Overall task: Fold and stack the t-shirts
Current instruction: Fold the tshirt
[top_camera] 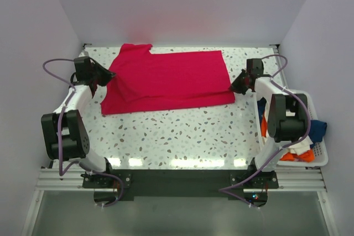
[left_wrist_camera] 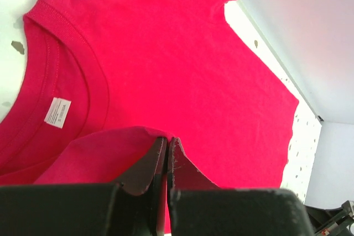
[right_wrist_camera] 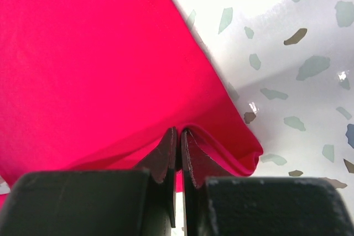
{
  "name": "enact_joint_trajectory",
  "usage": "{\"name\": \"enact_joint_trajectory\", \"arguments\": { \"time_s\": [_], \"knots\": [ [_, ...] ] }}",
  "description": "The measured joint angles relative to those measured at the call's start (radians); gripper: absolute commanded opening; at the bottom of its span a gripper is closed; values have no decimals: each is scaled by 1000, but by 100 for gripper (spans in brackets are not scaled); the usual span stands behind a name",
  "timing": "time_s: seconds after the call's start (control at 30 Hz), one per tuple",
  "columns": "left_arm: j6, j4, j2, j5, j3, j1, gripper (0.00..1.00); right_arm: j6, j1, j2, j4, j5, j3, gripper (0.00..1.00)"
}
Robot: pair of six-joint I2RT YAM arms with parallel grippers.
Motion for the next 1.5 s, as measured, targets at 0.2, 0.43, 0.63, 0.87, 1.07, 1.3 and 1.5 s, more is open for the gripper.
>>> {"name": "enact_joint_trajectory", "arguments": {
  "time_s": [0.2, 0.43, 0.63, 0.87, 1.07, 1.3, 1.5],
  "knots": [
    [-8, 0, 16, 0, 30, 0, 0, 15, -33, 24, 24, -31, 10, 0],
    [-15, -1, 40, 0, 65, 0, 0, 30, -49, 72, 45, -63, 47, 0],
    [-15, -2, 63, -1, 84, 0, 0, 36, -48, 126, 56, -93, 113, 0],
    [-16, -1, 86, -4, 89, 0, 0, 35, -48, 182, 51, -114, 183, 0],
    [-16, 0, 118, -3, 95, 0, 10, 37, -48, 202, 46, -113, 200, 25],
    [-9, -2, 143, -10, 123, 0, 56, 6, -49, 202, 4, -103, 221, 65],
    [3, -48, 70, -82, 91, 0, 59, -34, -36, 143, -42, -26, 205, 63]
  ]
}}
